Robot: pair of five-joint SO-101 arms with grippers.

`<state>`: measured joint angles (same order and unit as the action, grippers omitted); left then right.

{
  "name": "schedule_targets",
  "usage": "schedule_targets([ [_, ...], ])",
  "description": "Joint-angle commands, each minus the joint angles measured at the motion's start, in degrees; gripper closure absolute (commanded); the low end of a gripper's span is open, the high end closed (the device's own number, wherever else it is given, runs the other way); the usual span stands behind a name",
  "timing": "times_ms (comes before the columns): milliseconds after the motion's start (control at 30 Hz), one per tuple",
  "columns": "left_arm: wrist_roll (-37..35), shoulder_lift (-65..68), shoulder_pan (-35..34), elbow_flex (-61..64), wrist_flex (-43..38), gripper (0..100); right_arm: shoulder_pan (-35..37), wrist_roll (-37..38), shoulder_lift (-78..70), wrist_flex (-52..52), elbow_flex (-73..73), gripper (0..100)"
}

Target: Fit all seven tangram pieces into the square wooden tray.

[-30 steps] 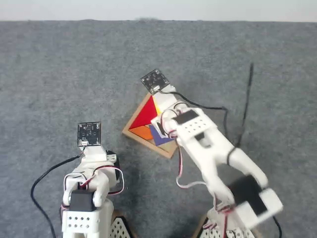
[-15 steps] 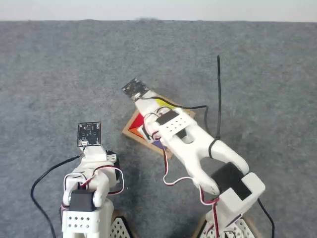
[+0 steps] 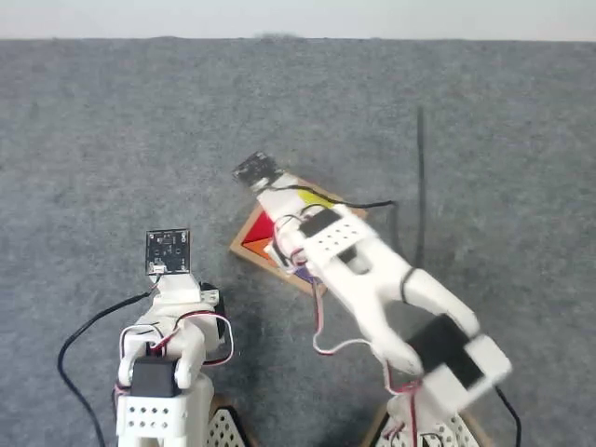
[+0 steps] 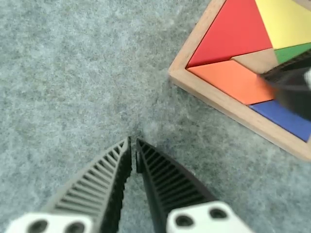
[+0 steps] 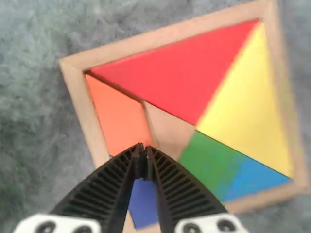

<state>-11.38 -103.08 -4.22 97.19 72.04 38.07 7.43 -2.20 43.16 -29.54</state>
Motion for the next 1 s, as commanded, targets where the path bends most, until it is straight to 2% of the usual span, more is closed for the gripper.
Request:
schedule_targets([
  [0,0.9,-1.1,-0.4,-0.7,0.3,99,-4.5,-0.6,12.1,0.5,-3.0,99.1],
  [167,0.9,-1.1,-0.4,-0.7,0.3,99,-10.3,-0.5,23.3,0.4,-12.7,99.1],
  [633,0.9,-1.1,-0.4,-0.7,0.3,99,-21.1,-0.4,55.2,0.4,-41.8,99.0],
  [967,0.9,-1.1,-0.4,-0.7,0.3,99,-35.1,-0.4,77.3,0.4,-58.8,99.0],
])
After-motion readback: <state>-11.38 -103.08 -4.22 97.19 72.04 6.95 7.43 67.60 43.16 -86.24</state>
